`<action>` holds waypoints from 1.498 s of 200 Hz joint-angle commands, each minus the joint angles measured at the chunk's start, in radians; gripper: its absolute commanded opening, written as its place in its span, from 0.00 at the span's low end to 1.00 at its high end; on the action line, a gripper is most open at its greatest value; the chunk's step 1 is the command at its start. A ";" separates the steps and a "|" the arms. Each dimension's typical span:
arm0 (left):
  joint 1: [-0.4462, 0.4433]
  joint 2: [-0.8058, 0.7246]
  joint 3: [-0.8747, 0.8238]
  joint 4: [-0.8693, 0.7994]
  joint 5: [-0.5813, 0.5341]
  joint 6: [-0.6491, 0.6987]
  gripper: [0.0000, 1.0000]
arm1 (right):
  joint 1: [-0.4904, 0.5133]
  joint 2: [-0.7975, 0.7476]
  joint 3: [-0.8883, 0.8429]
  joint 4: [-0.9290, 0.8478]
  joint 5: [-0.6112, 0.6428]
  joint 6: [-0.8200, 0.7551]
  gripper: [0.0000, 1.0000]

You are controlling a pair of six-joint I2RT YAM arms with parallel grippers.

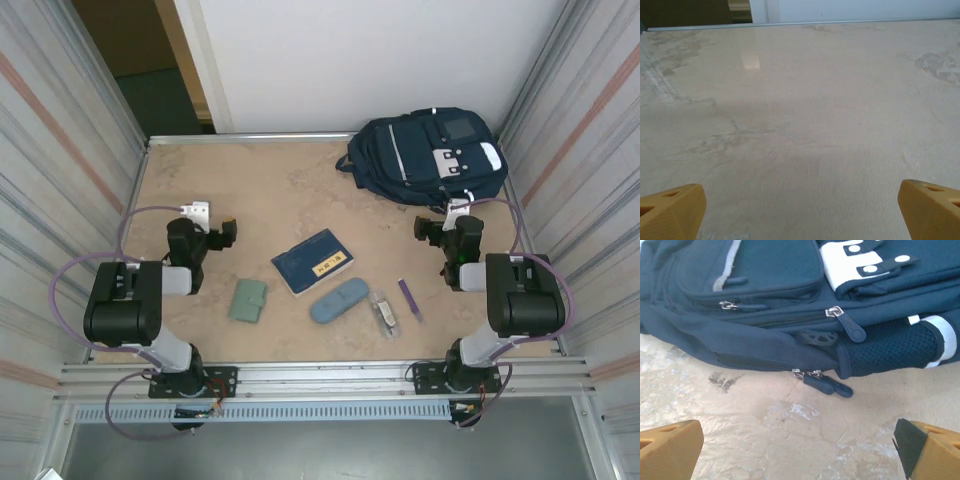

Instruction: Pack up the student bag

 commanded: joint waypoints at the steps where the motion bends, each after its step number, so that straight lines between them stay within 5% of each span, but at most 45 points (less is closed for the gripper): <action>1: -0.011 -0.050 -0.019 -0.040 0.034 0.033 0.99 | -0.011 -0.042 -0.015 -0.044 0.048 0.039 0.99; 245: -0.003 -0.049 -0.017 -0.042 0.040 0.023 0.99 | 0.006 -0.062 -0.027 -0.024 0.106 0.042 0.99; 267: -0.059 -0.128 -0.041 -0.043 -0.062 0.062 0.99 | 0.041 -0.262 0.078 -0.391 0.111 0.053 0.99; 283: -0.179 -0.319 0.024 -0.347 -0.247 0.049 0.99 | 0.085 -0.406 0.127 -0.560 0.073 0.108 0.99; 299: -0.250 -0.461 0.120 -0.602 -0.273 -0.051 0.99 | 0.137 -0.444 0.227 -0.749 0.081 0.134 0.99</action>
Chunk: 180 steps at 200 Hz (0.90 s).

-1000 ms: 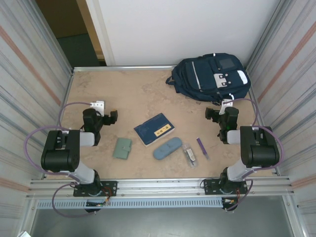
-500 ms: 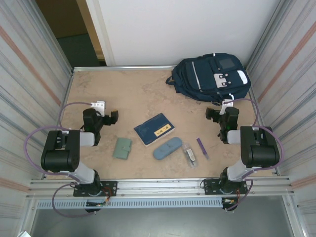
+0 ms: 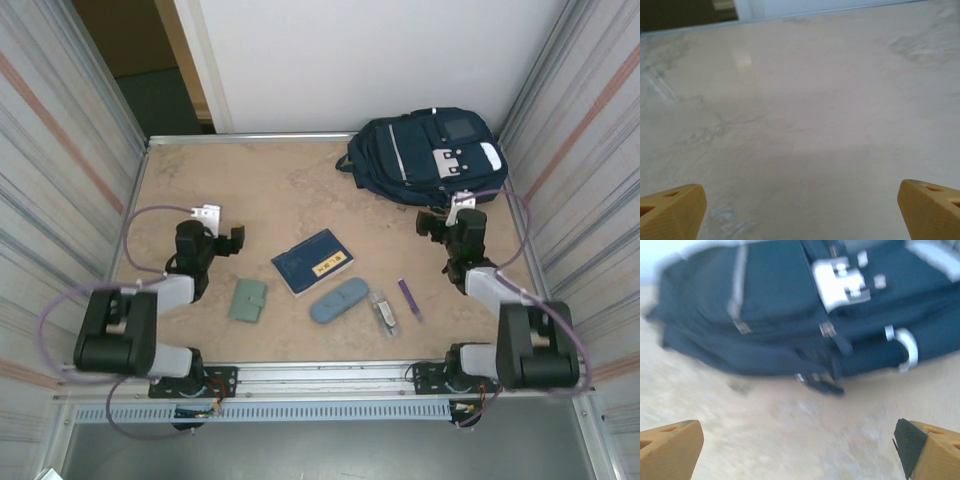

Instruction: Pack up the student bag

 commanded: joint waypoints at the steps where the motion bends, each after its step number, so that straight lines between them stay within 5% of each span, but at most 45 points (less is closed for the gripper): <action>1: -0.101 -0.217 0.131 -0.345 -0.144 -0.080 0.99 | 0.060 -0.085 0.143 -0.318 -0.013 0.070 0.99; 25: -0.210 -0.346 0.240 -0.596 -0.182 -0.287 0.99 | 0.104 0.063 0.323 -0.379 -0.102 0.039 1.00; 48: -0.191 -0.405 0.238 -0.705 -0.074 -0.649 0.99 | 0.126 0.311 0.625 -0.518 -0.135 -0.031 0.94; 64: -0.107 -0.404 0.189 -0.601 0.298 -0.669 0.99 | 0.138 0.477 0.807 -0.593 -0.128 -0.056 0.89; 74: -0.115 -0.385 0.208 -0.663 0.356 -0.670 0.99 | 0.146 0.568 0.904 -0.625 -0.126 -0.073 0.86; 104: -0.349 -0.344 0.286 -0.839 0.231 -0.536 0.99 | 0.182 0.788 1.112 -0.695 -0.022 -0.111 0.80; 133: -0.558 -0.271 0.301 -0.830 0.116 -0.541 0.99 | 0.186 0.960 1.221 -0.730 0.057 -0.117 0.66; 180: -0.647 -0.133 0.391 -0.849 0.056 -0.569 0.99 | 0.194 1.093 1.427 -0.904 0.089 -0.113 0.32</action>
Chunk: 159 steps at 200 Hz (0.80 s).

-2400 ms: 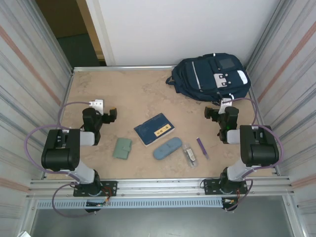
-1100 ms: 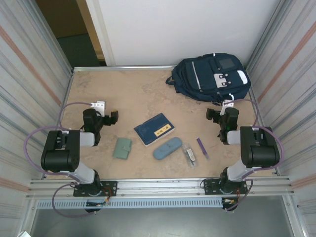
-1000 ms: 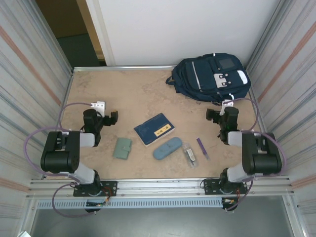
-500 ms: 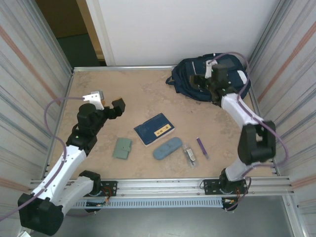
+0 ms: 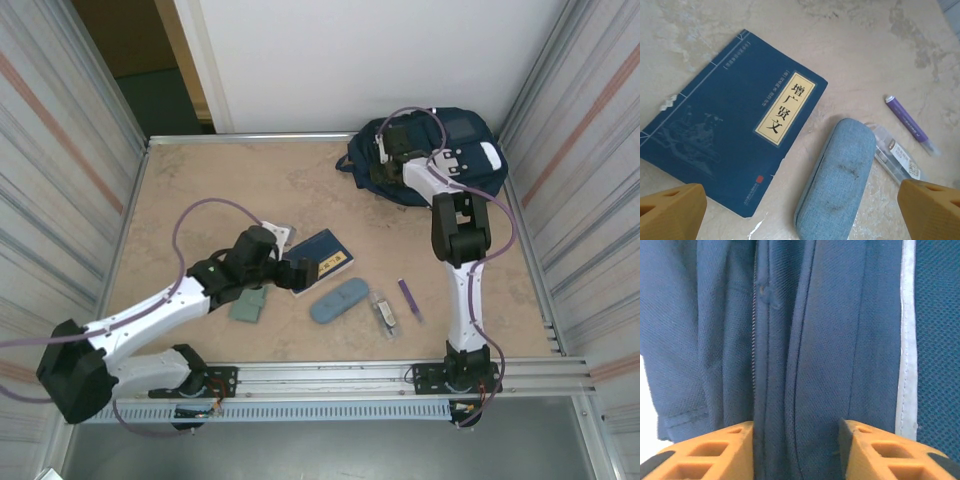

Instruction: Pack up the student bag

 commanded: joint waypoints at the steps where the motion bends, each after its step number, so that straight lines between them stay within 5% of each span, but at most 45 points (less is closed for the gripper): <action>1: -0.010 0.035 0.066 -0.035 -0.065 -0.015 0.99 | 0.001 0.006 0.072 -0.111 0.042 -0.002 0.31; 27: -0.011 0.070 0.089 0.013 -0.080 0.012 0.99 | 0.006 -0.012 0.062 -0.127 0.015 -0.018 0.00; 103: 0.013 0.292 0.280 0.108 -0.097 0.028 0.99 | 0.045 -0.518 -0.393 0.064 -0.325 -0.033 0.00; 159: 0.072 0.616 0.533 0.117 -0.054 -0.082 0.99 | 0.044 -0.698 -0.528 0.075 -0.494 0.055 0.00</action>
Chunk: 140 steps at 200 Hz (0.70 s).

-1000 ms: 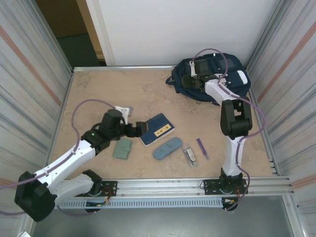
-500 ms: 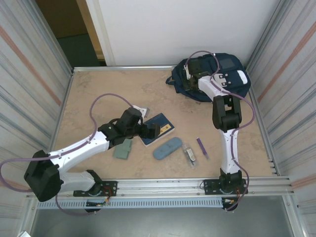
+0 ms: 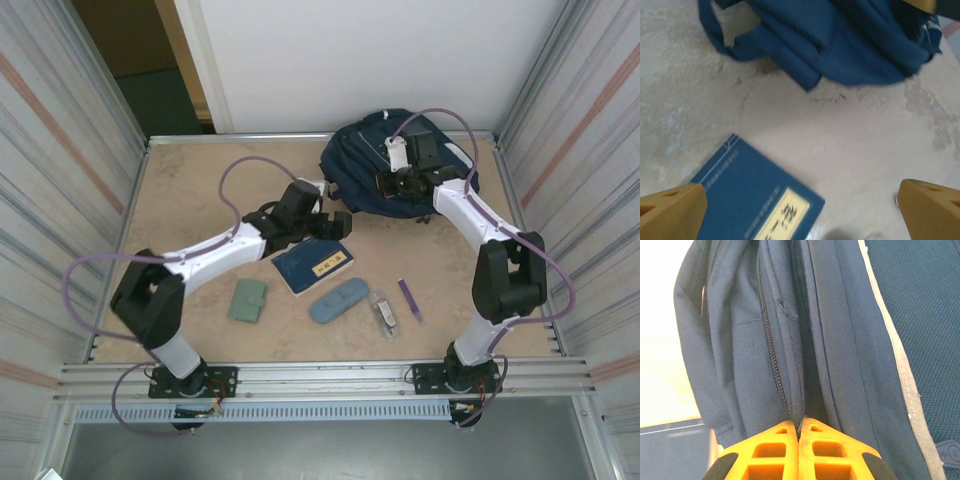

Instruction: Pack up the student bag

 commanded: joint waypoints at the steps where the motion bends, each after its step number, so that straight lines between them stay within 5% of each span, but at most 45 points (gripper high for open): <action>1: 0.026 0.089 0.080 0.011 0.013 -0.063 0.99 | 0.017 -0.082 -0.021 0.022 -0.160 0.062 0.00; 44: 0.045 0.145 0.104 0.077 0.008 -0.115 0.93 | 0.019 -0.160 -0.111 0.031 -0.268 0.136 0.00; 89: 0.047 0.156 0.036 0.212 0.072 -0.026 0.38 | -0.015 -0.190 -0.147 -0.003 -0.323 0.200 0.00; 111: 0.048 0.137 0.011 0.246 0.092 0.013 0.03 | -0.048 -0.209 -0.157 -0.021 -0.368 0.228 0.00; 117: 0.048 0.126 0.008 0.244 0.098 0.022 0.00 | -0.053 -0.218 -0.160 -0.030 -0.345 0.239 0.00; 126: 0.048 0.105 0.002 0.245 0.113 0.031 0.00 | -0.061 -0.232 -0.162 -0.061 -0.284 0.253 0.24; 140: 0.048 0.064 -0.007 0.246 0.135 0.030 0.00 | -0.082 -0.269 -0.178 -0.127 -0.202 0.275 0.49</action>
